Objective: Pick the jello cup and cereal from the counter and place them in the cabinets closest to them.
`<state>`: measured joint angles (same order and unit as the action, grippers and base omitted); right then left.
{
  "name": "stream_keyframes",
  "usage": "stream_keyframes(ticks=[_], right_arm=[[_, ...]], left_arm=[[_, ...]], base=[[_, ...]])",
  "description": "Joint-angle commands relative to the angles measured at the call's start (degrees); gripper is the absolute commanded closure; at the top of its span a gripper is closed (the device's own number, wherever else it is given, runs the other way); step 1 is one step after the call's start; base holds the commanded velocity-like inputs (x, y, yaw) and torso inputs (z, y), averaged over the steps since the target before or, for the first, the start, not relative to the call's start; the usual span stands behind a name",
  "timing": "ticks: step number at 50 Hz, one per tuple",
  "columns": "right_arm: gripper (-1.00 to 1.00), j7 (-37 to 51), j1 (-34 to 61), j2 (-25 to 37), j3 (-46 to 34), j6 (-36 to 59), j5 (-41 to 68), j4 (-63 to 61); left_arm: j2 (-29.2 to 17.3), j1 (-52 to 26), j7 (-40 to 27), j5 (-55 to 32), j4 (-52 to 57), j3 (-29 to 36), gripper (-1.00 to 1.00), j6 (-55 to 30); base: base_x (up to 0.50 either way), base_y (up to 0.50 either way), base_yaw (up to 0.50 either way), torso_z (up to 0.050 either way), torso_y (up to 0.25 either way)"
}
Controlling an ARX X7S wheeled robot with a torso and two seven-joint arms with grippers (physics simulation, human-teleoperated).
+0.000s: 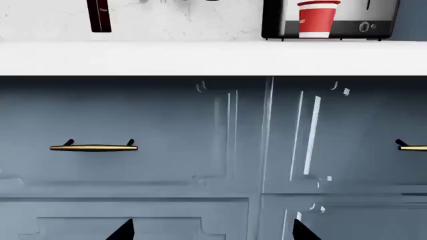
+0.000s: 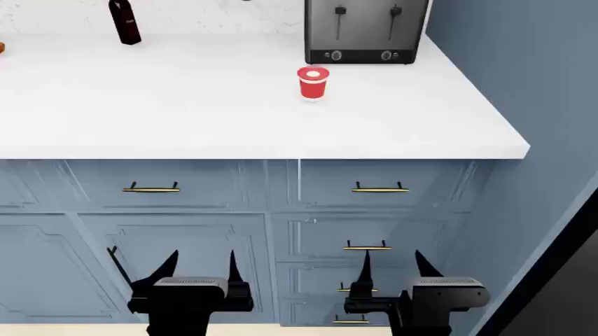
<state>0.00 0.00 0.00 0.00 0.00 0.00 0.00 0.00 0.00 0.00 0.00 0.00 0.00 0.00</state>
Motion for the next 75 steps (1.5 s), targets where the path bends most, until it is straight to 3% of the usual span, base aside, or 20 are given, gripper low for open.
stream_keyframes(ticks=[1,9,13,18,24,34,39,53,75], right_arm=[[-1.0,1.1,-0.4,0.9,-1.2,-0.3,0.9,-0.8],[-1.0,3.6,-1.0,2.3,-2.4,-1.6,2.3,-1.9],[-1.0,3.6,-2.1,3.0,-2.4,1.3,4.8,-8.4],[-1.0,5.8,4.0,5.3,-2.7,27.4,7.0,-40.9],[-1.0,7.4,15.3,6.5,-2.9,46.5,10.3,-55.8],[-1.0,8.9,13.0,8.4,-3.8,47.7,12.4,-59.9],[-1.0,12.4,13.5,11.0,-6.6,47.0,14.2,-59.9],[-1.0,28.8,16.3,25.2,-16.2,39.6,23.7,-59.9],[-1.0,30.7,16.8,26.6,-16.6,36.5,29.1,-57.8]], left_arm=[[-1.2,0.4,-0.1,-0.9,0.2,1.4,-1.0,0.6],[-3.1,3.1,1.2,-3.2,0.8,3.3,-1.0,8.1],[-4.0,3.8,0.8,-5.0,6.1,3.0,-1.0,5.5],[-6.1,-2.1,-1.0,-7.4,24.4,1.3,-1.0,-8.6],[-7.5,-10.6,-4.0,-12.4,35.8,-2.6,-1.0,-20.1],[-9.9,-10.1,-5.8,-15.9,46.4,-5.4,-1.0,-26.9],[-11.0,-10.9,-9.0,-11.0,48.9,-3.5,-1.0,-27.7],[-12.3,-11.8,-10.0,-10.7,48.6,-1.4,-1.0,-28.5],[-13.7,-11.3,-10.8,-11.5,49.0,0.2,-1.0,-28.1]], base=[[0.0,0.0,0.0,0.0,0.0],[0.0,0.0,0.0,0.006,0.0],[0.0,0.0,0.0,0.05,0.0],[0.0,0.0,0.0,0.05,0.0],[0.0,0.0,0.0,0.05,0.0],[0.01,0.05,0.0,0.04,0.0],[0.19,0.5,0.0,0.0,0.0],[0.38,0.31,0.0,0.0,0.0],[0.5,0.0,0.0,0.0,0.0]])
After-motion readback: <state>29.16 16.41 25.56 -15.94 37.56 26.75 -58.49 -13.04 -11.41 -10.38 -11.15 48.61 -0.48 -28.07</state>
